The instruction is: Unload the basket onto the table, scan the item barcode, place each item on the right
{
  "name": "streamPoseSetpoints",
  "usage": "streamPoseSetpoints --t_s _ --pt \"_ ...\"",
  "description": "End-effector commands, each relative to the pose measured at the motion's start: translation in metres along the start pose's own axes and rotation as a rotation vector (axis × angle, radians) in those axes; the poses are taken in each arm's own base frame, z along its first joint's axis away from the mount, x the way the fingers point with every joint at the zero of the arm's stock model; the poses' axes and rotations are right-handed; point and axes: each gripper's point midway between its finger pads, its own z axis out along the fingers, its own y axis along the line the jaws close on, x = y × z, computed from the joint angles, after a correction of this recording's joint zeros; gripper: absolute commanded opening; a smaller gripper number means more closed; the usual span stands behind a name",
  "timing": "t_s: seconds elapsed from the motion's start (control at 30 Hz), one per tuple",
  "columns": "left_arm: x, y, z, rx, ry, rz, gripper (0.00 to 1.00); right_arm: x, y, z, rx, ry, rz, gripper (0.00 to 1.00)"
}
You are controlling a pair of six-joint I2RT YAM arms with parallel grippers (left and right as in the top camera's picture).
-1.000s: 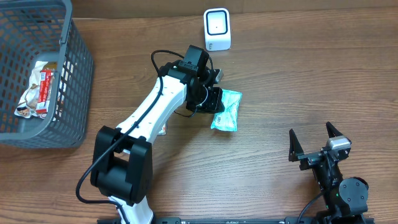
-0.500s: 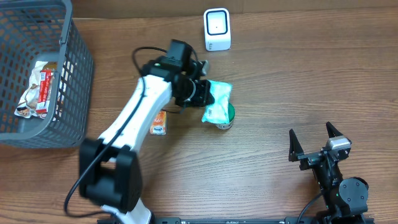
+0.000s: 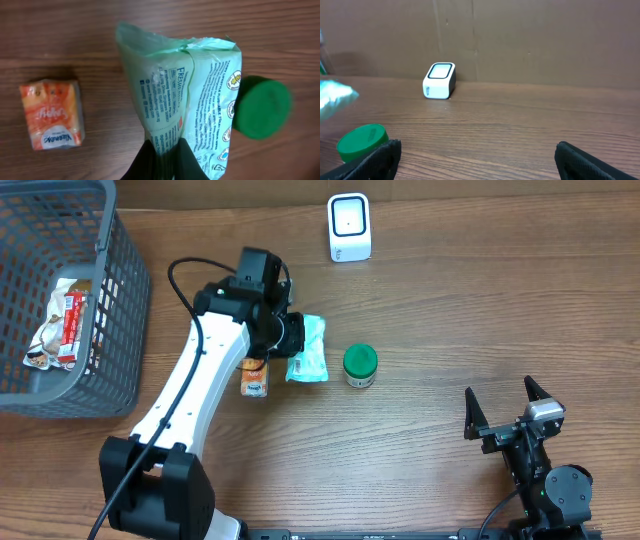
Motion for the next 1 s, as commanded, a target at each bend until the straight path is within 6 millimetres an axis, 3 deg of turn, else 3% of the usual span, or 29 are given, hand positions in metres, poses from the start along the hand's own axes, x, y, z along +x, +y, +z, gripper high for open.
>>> streamPoseSetpoints --t_s 0.0,0.2,0.43,0.53,0.57,0.63,0.7,0.97 --pt "0.017 0.017 0.027 -0.076 0.030 -0.072 0.04 0.001 -0.002 0.000 0.007 -0.005 -0.001 1.00" --pt "0.038 0.020 0.065 -0.069 0.037 -0.055 0.04 0.001 -0.002 0.000 0.007 -0.005 -0.001 1.00" --pt "0.049 0.021 0.084 -0.074 0.026 -0.066 0.05 0.001 -0.002 0.000 0.007 -0.005 -0.001 1.00" --pt "0.049 0.024 0.084 -0.089 0.022 -0.081 0.18 0.002 -0.002 0.000 0.007 -0.005 -0.001 1.00" --pt "0.049 0.023 0.084 -0.088 0.022 -0.081 0.33 0.001 -0.002 0.000 0.007 -0.005 -0.001 1.00" --pt "0.049 0.023 0.084 -0.084 0.021 -0.081 0.51 0.002 -0.002 0.000 0.007 -0.005 -0.001 1.00" --pt "0.047 0.020 0.085 -0.072 0.015 -0.080 0.57 0.001 -0.002 0.000 0.007 -0.005 -0.001 1.00" --pt "0.030 0.010 0.085 -0.020 -0.047 -0.081 0.34 0.001 -0.002 0.000 0.007 -0.005 -0.001 1.00"
